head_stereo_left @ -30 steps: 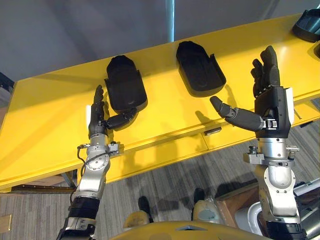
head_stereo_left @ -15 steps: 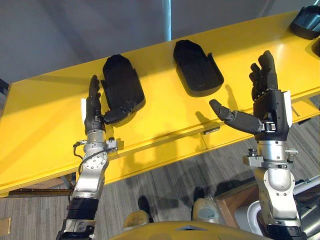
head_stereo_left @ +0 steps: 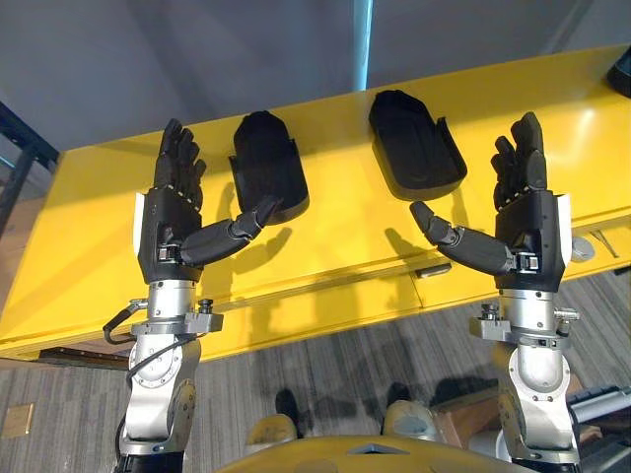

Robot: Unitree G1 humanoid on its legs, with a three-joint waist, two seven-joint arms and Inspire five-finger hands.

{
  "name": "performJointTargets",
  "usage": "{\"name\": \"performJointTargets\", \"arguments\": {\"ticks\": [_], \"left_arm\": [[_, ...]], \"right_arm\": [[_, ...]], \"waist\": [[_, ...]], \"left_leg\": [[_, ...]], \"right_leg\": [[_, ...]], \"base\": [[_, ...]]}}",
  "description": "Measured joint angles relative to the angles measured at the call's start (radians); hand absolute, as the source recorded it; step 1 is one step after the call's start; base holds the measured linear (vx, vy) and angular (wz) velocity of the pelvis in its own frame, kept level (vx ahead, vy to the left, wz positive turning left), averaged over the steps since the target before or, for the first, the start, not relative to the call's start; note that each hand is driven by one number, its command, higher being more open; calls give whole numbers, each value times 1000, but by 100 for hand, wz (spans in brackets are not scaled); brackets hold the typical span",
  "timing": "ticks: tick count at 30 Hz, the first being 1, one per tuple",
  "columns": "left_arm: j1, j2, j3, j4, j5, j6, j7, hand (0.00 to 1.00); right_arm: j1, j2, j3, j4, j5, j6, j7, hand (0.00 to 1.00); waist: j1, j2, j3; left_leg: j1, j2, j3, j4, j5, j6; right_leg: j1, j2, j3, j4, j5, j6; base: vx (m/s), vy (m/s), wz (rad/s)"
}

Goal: Walk over and take three plastic housings, then place them on the shelf

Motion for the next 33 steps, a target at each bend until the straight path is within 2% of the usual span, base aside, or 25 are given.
{"name": "performJointTargets", "arguments": {"ticks": [3,7,11,15,17,20,22,26,30,33], "left_arm": [[31,-28,0,-31,-56,-18,-24,100],[70,-33,0,-43,-88,-19,-52,100],[76,-55,-8,-43,-117,-19,-83,100],[76,-62,-39,-43,-141,-19,-107,100],[75,-61,-76,-43,-150,-19,-119,100],[69,-58,-134,-46,-170,-19,-121,100],[61,-53,-180,-48,-178,-19,-109,100],[40,-34,-209,-48,-178,-17,-70,100],[-31,-21,-219,-48,-179,-17,-20,100],[-53,-22,-243,-48,-178,-17,7,100]], "right_arm": [[-4,0,5,0,11,8,-3,100],[-5,3,21,3,58,44,3,100],[-6,11,55,23,57,80,-19,100],[-7,26,69,56,40,118,-61,100],[-7,34,65,89,37,142,-115,100],[18,59,48,103,37,165,-186,100],[92,83,14,98,37,166,-212,100],[201,113,-72,96,43,162,-218,100],[292,130,-132,83,50,127,-217,100],[302,129,-138,45,47,113,-216,100]], "waist": [[3,0,-19],[7,-17,-49],[30,-37,-66],[27,-47,-79],[24,-48,-91],[10,-43,-94],[-13,-43,-96],[-64,-41,-103],[-115,-40,-102],[-116,-32,-101]], "left_leg": [[-2,0,-4,0,1,-1],[0,0,-25,0,2,-2],[0,-1,-30,0,4,-2],[2,-2,-32,-1,5,-1],[5,-2,-20,-1,5,-1],[14,-1,13,-1,4,-1],[29,1,62,0,-4,-4],[42,5,139,0,-22,-10],[38,18,186,0,-30,-17],[27,29,209,0,-33,-21]], "right_leg": [[3,0,-6,-4,0,0],[26,0,-32,-18,1,0],[31,-1,-36,-18,1,0],[34,-2,-39,-18,2,0],[27,-2,-26,-17,3,1],[13,1,8,-17,10,1],[-5,7,57,-18,18,1],[-27,21,132,-52,47,0],[-50,44,179,-85,69,1],[-80,58,205,-84,71,0]], "base": [[25,-3,8],[19,-6,14],[-7,0,3],[-12,2,1],[-11,9,-14],[-8,11,-33],[3,27,-59],[7,29,-62],[0,-12,-39],[11,-22,-24]]}}
